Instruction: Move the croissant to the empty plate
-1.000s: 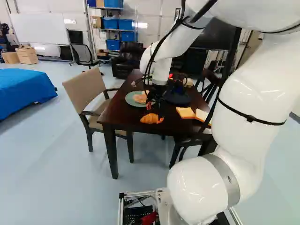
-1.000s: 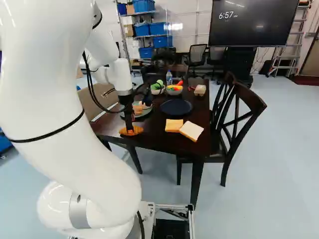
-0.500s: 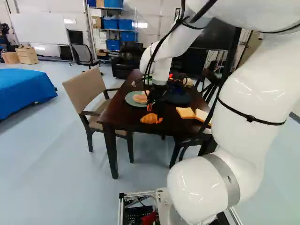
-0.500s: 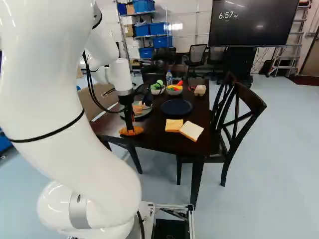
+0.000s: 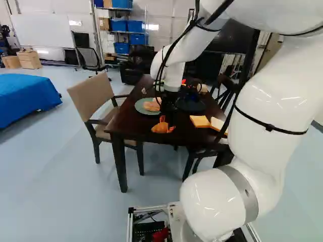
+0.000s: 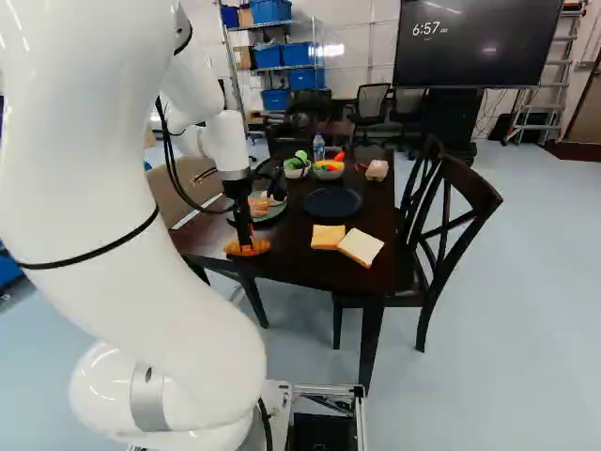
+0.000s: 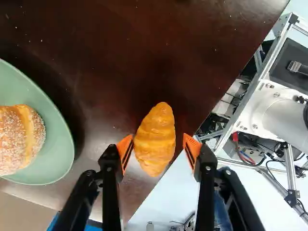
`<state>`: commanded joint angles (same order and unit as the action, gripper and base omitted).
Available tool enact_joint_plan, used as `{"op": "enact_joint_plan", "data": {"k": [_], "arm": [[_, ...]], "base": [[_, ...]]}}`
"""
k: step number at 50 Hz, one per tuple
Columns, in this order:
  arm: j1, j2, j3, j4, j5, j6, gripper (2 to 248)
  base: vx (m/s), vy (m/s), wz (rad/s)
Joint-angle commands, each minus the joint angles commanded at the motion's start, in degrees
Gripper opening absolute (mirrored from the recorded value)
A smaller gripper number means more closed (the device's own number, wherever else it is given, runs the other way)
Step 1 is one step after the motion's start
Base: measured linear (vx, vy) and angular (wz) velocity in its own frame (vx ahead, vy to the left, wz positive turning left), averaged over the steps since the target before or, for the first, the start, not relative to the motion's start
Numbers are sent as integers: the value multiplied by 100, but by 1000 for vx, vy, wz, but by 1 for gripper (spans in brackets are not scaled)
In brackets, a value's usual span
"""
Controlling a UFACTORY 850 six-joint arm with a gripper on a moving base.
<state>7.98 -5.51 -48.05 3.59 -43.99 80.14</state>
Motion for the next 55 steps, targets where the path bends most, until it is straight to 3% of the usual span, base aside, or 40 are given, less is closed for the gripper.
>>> {"op": "enact_joint_plan", "data": {"k": [8,38,39,45,55], "arm": [[0,0,0,0,0,0,140],[0,0,0,0,0,0,141],[0,0,0,0,0,0,128],[0,0,0,0,0,0,121],[0,0,0,0,0,0,123]], "base": [[0,0,0],[0,0,0],[0,0,0],[0,0,0],[0,0,0]]}}
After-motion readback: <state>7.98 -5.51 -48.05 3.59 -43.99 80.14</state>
